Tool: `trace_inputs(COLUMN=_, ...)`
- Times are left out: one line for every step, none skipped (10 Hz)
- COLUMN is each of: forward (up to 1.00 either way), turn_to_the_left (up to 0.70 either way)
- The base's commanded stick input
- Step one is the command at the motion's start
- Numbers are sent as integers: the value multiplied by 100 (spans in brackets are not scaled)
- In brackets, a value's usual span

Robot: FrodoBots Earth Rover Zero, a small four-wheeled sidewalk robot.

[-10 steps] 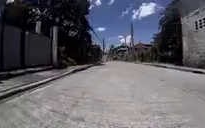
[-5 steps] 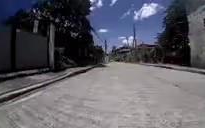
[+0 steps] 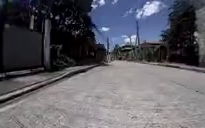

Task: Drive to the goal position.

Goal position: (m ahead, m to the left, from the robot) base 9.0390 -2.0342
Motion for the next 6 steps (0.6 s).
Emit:
trace_inputs(forward=100, turn_to_the_left=0)
trace_inputs(forward=100, turn_to_the_left=0)
trace_inputs(forward=100, turn_to_the_left=0)
trace_inputs(forward=100, turn_to_the_left=0)
trace_inputs(forward=100, turn_to_the_left=0)
trace_inputs(forward=100, turn_to_the_left=0)
